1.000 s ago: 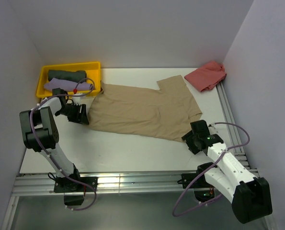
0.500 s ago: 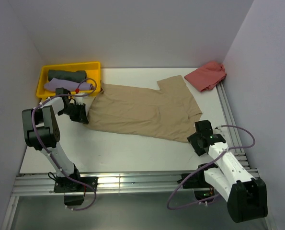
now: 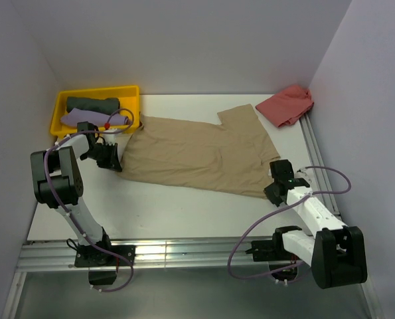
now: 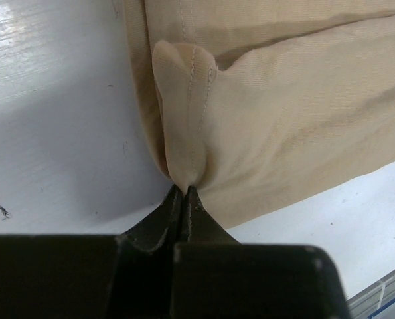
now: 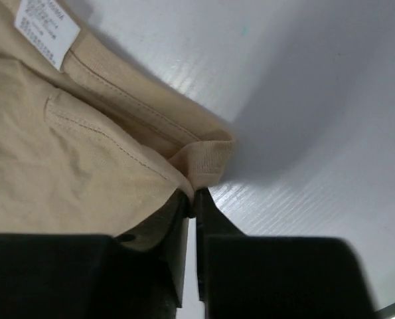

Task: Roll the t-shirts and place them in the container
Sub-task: Fold the tshirt

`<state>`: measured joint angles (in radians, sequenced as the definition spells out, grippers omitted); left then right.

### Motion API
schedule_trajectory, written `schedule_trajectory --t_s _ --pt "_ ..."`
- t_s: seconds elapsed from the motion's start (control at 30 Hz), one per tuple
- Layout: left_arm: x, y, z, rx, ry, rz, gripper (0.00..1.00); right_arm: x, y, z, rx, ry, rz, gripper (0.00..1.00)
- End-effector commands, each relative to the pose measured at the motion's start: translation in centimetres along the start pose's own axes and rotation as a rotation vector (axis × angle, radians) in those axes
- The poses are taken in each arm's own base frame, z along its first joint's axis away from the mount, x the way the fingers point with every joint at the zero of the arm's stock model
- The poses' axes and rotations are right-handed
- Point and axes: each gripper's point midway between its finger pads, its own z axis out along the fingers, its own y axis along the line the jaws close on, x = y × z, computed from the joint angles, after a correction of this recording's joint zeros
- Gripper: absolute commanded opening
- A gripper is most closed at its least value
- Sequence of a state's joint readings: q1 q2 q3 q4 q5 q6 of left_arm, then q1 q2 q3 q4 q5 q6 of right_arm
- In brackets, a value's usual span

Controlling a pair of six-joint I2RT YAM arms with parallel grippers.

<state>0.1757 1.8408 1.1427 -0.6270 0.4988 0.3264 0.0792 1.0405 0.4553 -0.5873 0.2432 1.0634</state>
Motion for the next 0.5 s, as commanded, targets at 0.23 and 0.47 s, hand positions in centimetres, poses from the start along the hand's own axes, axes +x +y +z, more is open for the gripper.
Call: schedule_trajectory --t_s 0.23,0.47 --pt "0.7 -1.3 -2.2 -0.018 0.003 0.034 0.0 -2.0 3.6 -4.0 -0.165 -0.021 -0.033 0.0" --pt "3.7 -1.4 -3.4 -0.045 0.064 0.031 0.0 -1.0 2.6 -6.0 -0.21 0.019 -0.069 0.0"
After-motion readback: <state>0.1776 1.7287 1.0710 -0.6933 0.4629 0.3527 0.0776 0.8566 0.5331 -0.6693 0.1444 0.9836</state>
